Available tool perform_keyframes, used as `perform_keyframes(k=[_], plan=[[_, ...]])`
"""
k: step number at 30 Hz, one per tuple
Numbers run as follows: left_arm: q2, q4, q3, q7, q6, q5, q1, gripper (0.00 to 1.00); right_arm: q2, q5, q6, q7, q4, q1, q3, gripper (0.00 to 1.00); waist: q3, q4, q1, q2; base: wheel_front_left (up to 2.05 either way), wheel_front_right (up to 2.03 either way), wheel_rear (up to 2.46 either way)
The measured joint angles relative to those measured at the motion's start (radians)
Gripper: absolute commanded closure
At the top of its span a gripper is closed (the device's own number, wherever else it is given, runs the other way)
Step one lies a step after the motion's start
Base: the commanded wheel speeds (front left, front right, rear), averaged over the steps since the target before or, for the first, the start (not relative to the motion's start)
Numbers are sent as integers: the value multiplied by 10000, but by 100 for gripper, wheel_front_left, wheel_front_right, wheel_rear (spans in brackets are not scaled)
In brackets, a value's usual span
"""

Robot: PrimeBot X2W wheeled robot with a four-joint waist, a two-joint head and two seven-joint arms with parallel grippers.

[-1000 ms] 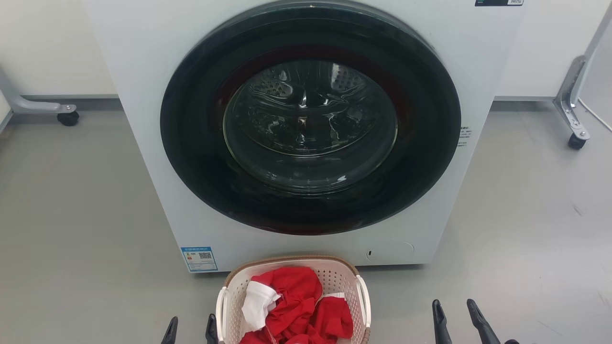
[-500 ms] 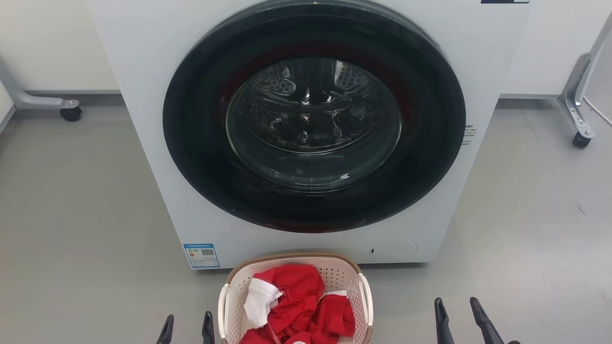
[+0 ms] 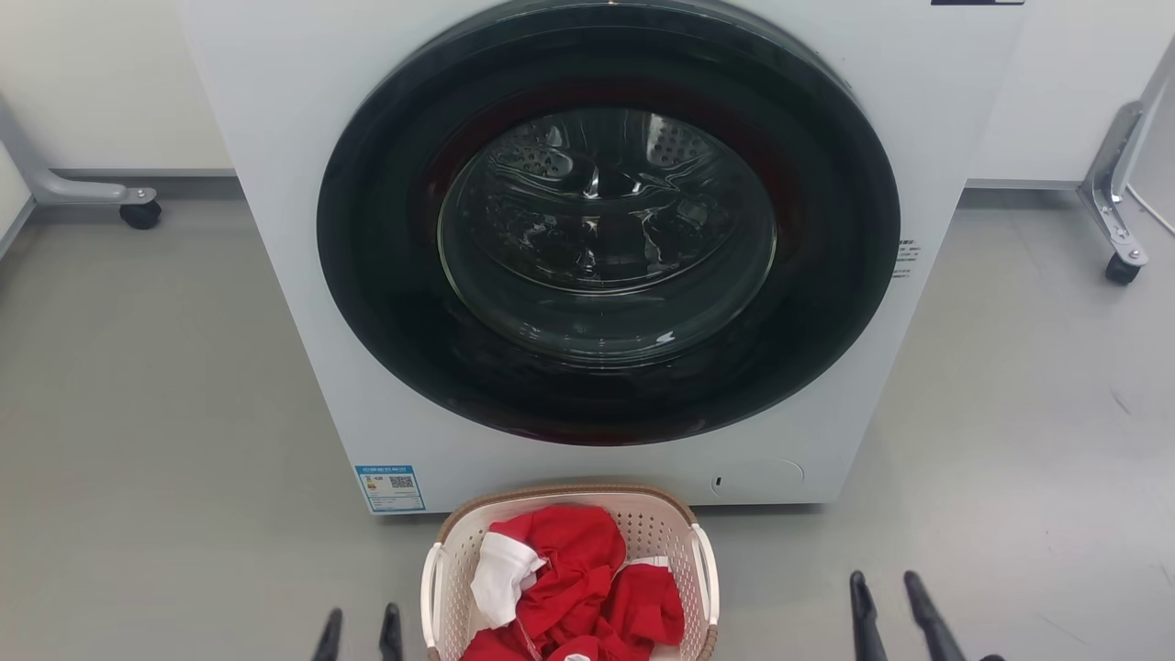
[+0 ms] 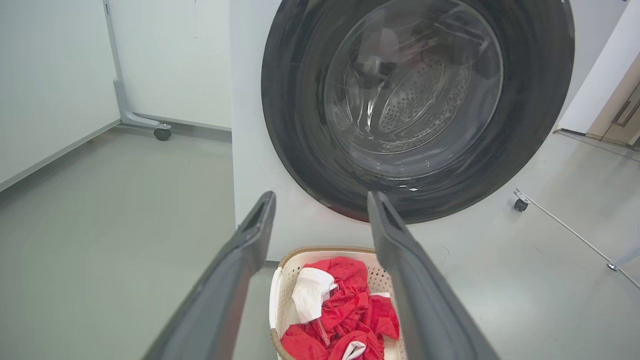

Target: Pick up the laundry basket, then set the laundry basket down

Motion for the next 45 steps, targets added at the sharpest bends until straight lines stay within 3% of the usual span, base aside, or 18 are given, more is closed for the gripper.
perform_keyframes(k=[9,45], plan=[[-17,533,25,113,-102,-194,165,100,21,257,56,102,570,205,-79,100,7,-7,0,1,0,0,0],[-207,1012,1260,1517,-986,-4849,-477,100,169,5131,938,1521,1223,-328,-1657,100,37,-80,0,0,0,0,0]])
